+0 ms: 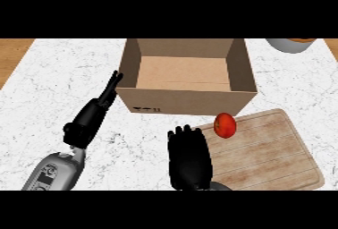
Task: Pick the pear from the cutting board and place it in the cardboard box
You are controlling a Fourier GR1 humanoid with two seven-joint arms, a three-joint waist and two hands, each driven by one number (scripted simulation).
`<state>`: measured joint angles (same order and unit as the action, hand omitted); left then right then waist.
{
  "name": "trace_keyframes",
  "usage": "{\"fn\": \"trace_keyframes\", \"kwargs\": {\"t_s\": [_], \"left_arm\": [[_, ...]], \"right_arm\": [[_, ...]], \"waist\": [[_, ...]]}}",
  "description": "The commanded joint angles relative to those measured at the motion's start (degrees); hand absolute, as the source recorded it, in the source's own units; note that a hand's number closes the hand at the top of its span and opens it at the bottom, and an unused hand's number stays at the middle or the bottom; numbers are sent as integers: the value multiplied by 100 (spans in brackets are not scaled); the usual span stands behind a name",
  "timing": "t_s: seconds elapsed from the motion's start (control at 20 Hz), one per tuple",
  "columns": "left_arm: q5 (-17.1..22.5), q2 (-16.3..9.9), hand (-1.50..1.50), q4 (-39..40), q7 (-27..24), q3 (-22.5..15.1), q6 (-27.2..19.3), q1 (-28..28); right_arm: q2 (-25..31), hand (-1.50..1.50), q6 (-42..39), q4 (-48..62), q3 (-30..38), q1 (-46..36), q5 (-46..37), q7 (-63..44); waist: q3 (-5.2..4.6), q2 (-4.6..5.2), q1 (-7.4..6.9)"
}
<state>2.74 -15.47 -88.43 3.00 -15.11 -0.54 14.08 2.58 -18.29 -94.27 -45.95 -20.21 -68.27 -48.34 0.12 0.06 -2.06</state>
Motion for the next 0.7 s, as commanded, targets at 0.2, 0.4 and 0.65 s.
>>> {"fn": "trace_keyframes", "kwargs": {"t_s": [0.2, 0.4, 0.65], "left_arm": [[-33, 37, 0, -147, 205, -15, 55, -303], [-272, 225, 0, 283, -61, -46, -12, -195], [-223, 284, 0, 240, 291, 37, -20, 46]], "right_arm": [[-253, 150, 761, -459, -955, -1173, -23, -1098], [-255, 150, 494, -1121, -1143, -1540, 239, -1426], [-255, 150, 657, -1963, -1377, -2132, 412, -2291]], "waist": [[-13, -24, 90], [-15, -17, 181], [-17, -41, 180]]}}
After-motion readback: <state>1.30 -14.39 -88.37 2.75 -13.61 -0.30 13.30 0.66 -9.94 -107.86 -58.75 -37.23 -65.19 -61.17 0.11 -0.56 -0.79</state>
